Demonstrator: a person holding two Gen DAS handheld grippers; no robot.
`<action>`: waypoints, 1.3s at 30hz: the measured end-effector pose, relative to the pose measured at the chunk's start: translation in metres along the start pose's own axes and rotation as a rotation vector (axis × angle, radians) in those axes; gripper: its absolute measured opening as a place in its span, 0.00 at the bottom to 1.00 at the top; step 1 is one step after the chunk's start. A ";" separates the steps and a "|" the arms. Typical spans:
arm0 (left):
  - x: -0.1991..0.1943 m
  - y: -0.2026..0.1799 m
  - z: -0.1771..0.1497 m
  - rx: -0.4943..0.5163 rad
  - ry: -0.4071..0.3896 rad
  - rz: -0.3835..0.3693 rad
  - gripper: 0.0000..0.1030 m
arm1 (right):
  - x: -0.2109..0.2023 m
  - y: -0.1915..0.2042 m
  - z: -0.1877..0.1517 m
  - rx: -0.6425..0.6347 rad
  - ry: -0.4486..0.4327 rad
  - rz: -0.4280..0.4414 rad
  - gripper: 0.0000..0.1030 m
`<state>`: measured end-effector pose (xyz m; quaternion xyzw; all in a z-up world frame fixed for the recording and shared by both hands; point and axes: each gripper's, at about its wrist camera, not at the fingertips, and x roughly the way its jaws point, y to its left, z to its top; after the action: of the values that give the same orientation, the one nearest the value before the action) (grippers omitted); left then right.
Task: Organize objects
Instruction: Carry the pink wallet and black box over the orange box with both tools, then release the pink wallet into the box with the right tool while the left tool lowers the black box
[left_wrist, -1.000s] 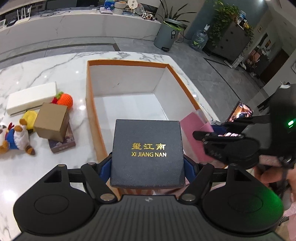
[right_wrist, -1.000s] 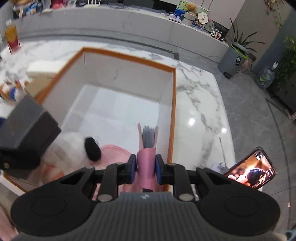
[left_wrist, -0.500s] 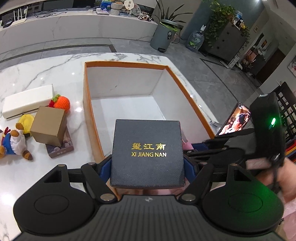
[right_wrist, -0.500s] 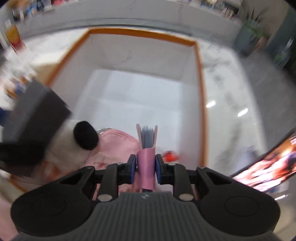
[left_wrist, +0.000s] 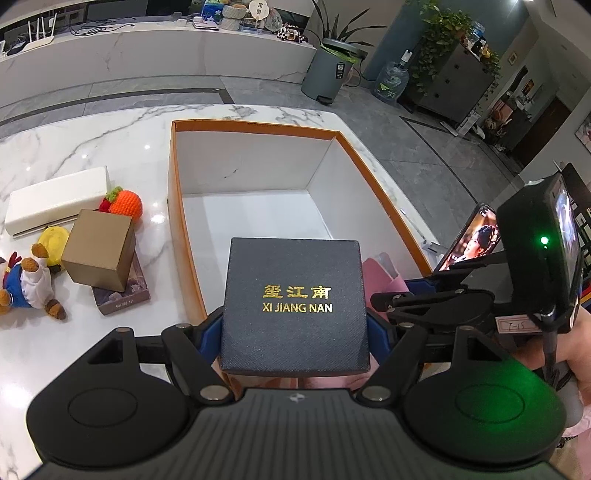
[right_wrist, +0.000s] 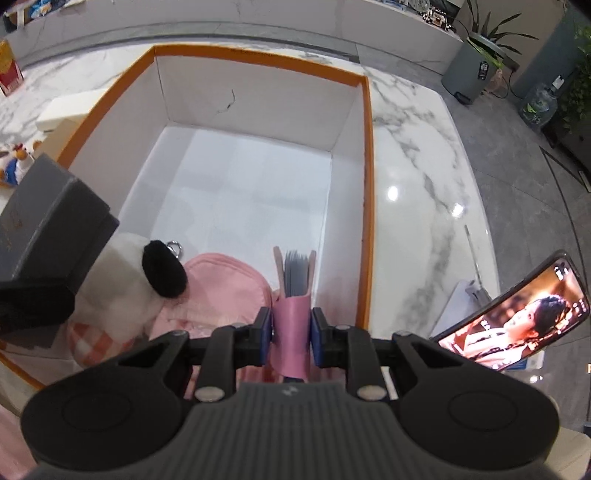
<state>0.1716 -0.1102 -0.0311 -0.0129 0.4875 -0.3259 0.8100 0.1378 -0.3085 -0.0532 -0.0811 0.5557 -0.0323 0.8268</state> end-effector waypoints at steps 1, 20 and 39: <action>0.000 0.000 0.000 0.001 0.000 0.000 0.85 | 0.000 0.000 -0.001 0.002 0.010 0.006 0.22; -0.003 -0.006 0.000 0.020 -0.006 -0.027 0.85 | -0.010 0.001 -0.004 -0.167 0.010 -0.066 0.06; 0.092 -0.074 0.016 0.408 0.236 0.092 0.85 | -0.015 -0.024 -0.017 -0.394 -0.082 0.084 0.02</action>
<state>0.1753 -0.2228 -0.0693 0.2114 0.5027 -0.3797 0.7473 0.1172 -0.3321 -0.0418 -0.2192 0.5201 0.1147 0.8175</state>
